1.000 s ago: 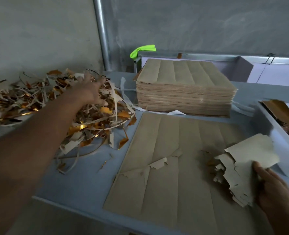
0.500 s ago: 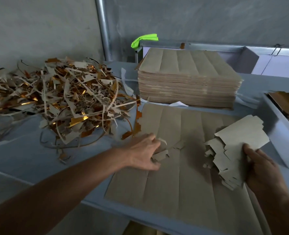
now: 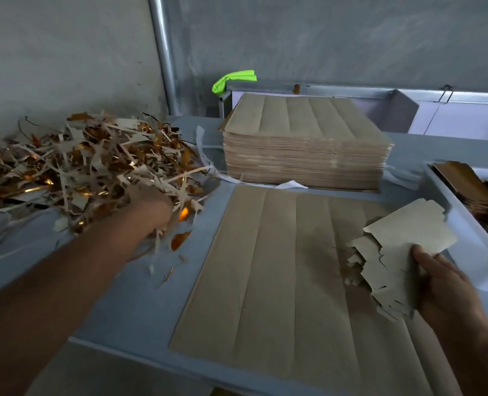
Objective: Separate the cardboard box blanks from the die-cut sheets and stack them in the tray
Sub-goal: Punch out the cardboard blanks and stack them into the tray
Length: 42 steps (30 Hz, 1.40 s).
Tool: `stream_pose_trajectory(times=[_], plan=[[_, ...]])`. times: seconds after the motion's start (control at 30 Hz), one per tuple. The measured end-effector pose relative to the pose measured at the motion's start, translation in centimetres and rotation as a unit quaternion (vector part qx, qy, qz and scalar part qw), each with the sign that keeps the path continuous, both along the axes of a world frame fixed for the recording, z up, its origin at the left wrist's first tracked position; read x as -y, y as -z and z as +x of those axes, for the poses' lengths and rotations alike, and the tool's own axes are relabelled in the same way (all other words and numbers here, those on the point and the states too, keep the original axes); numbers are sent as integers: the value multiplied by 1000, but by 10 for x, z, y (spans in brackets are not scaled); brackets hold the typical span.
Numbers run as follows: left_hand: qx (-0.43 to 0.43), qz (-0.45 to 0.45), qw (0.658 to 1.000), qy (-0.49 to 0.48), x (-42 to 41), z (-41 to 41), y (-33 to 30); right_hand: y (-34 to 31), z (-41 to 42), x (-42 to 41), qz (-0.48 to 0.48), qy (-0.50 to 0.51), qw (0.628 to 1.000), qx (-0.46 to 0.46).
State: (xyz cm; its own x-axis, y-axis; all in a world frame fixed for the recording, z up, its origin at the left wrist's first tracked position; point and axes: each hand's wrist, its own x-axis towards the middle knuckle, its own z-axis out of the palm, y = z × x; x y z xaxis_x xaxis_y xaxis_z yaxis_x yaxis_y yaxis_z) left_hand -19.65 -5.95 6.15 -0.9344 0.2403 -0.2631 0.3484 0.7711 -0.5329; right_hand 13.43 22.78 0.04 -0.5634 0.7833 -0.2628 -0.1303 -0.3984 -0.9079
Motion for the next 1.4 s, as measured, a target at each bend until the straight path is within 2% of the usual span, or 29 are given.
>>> stream_pose_trajectory(times=[0.07, 0.13, 0.2, 0.33, 0.53, 0.6, 0.67, 0.73, 0.77, 0.83, 0.87, 0.9, 0.97, 1.0, 1.03, 1.13, 1.23, 1.3, 1.4], plan=[[87, -21, 995, 53, -3, 12, -7, 0, -1, 1, 1, -5, 1000, 10], [148, 25, 985, 87, -5, 22, -21, -1, -3, 3, 6, -9, 1000, 16], [179, 45, 978, 93, -5, 32, -37, -3, -5, 5, 8, -13, 1000, 18], [219, 19, 972, 87, 0, 44, -46, -5, -7, 8, 11, -27, 999, 20], [180, -20, 974, 134, -12, 87, -46, -8, -16, 17, 19, -47, 998, 25], [128, -3, 976, 175, -20, 103, -42, -10, -20, 21, 19, -47, 998, 26], [84, 0, 981, 175, -30, 116, -36, -10, -24, 26, 17, -49, 998, 26], [9, 53, 983, 178, -38, 121, -31, -10, -29, 30, 23, -54, 998, 31], [-61, 100, 972, 204, -42, 120, -29, -10, -31, 32, 28, -55, 998, 34], [-182, 198, 917, 293, -48, 113, -16, -10, -37, 37, 42, -63, 996, 41], [-184, 238, 895, 329, -51, 108, -4, -10, -41, 41, 48, -66, 996, 44], [-129, 265, 894, 338, -54, 103, 9, -10, -44, 45, 56, -67, 995, 44], [50, 260, 914, 308, -60, 89, 37, -11, -52, 51, 69, -65, 995, 35], [108, 227, 924, 289, -60, 82, 48, -12, -55, 54, 77, -63, 995, 28], [127, 214, 928, 276, -56, 72, 58, -13, -56, 55, 88, -61, 994, 23], [81, 252, 946, 189, -34, 29, 73, -17, -54, 52, 132, -55, 990, 18], [26, 213, 971, 107, -14, 2, 62, -21, -48, 48, 182, -78, 980, 4], [-13, 151, 978, 141, -22, 3, 47, -24, -48, 46, 217, -100, 971, -11], [-109, 97, 964, 220, -47, 32, 12, -27, -51, 46, 253, -122, 960, 13]])
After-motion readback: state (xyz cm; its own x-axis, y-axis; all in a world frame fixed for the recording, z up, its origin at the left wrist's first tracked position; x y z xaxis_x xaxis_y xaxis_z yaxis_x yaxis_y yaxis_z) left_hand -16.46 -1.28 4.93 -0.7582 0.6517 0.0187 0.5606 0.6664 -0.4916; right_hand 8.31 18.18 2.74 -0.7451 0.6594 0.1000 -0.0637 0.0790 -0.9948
